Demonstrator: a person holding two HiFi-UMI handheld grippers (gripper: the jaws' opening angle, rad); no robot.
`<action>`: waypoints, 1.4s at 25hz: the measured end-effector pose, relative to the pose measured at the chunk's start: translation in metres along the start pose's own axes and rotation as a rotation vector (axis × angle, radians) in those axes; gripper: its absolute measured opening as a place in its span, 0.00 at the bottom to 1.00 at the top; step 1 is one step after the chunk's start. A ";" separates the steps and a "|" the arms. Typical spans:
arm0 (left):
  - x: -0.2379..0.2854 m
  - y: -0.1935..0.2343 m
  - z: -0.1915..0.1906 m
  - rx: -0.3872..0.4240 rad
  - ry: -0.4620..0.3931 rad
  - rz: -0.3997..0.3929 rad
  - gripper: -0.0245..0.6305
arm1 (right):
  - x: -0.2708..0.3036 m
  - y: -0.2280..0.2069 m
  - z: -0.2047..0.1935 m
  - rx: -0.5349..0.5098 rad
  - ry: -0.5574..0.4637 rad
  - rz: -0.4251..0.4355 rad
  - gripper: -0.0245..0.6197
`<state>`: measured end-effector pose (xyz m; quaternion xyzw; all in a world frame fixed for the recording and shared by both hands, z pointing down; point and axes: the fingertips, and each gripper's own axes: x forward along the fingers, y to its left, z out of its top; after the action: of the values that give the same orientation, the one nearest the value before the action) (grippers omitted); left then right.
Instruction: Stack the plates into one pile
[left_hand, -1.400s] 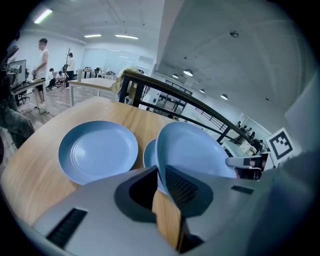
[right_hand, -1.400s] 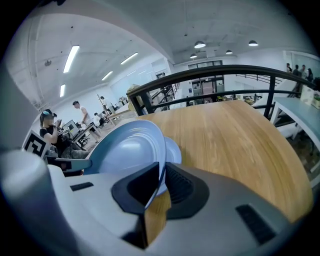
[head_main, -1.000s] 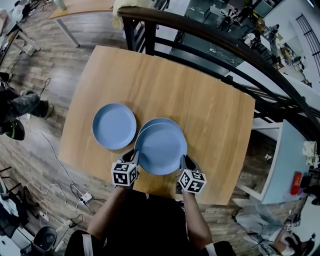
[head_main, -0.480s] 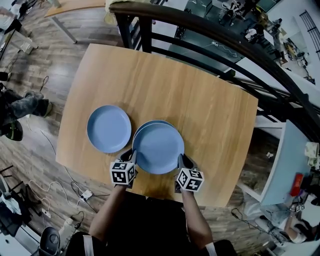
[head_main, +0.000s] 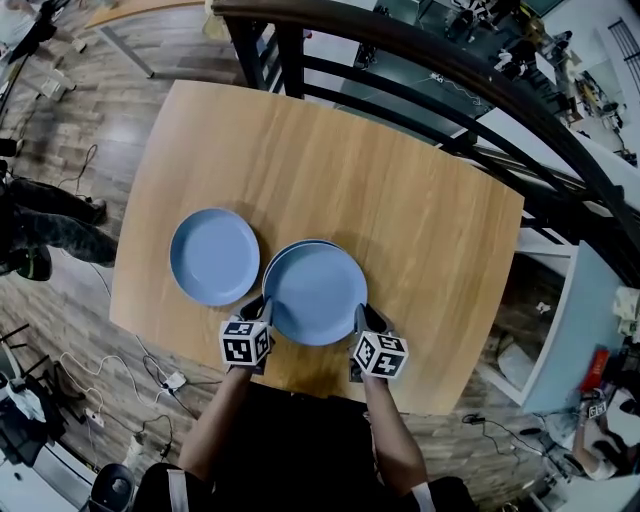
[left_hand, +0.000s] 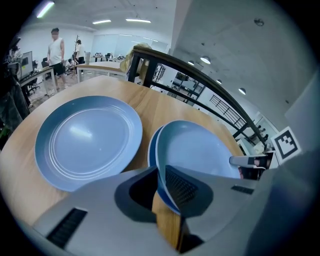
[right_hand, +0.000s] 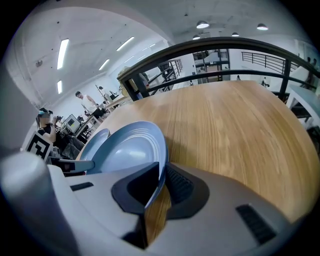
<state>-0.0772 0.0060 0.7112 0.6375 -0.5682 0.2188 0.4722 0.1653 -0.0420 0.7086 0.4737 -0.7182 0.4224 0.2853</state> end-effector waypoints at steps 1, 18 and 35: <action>0.002 0.001 0.000 0.001 0.005 0.004 0.13 | 0.001 0.000 0.000 0.000 0.002 0.002 0.12; 0.005 0.003 0.003 0.027 -0.008 0.031 0.13 | 0.010 0.002 -0.006 -0.034 0.026 0.004 0.13; -0.001 0.005 0.007 0.041 -0.038 0.050 0.20 | 0.007 0.007 -0.002 -0.061 -0.004 -0.007 0.17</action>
<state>-0.0835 0.0014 0.7085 0.6368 -0.5881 0.2301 0.4425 0.1559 -0.0417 0.7133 0.4682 -0.7295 0.3985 0.2997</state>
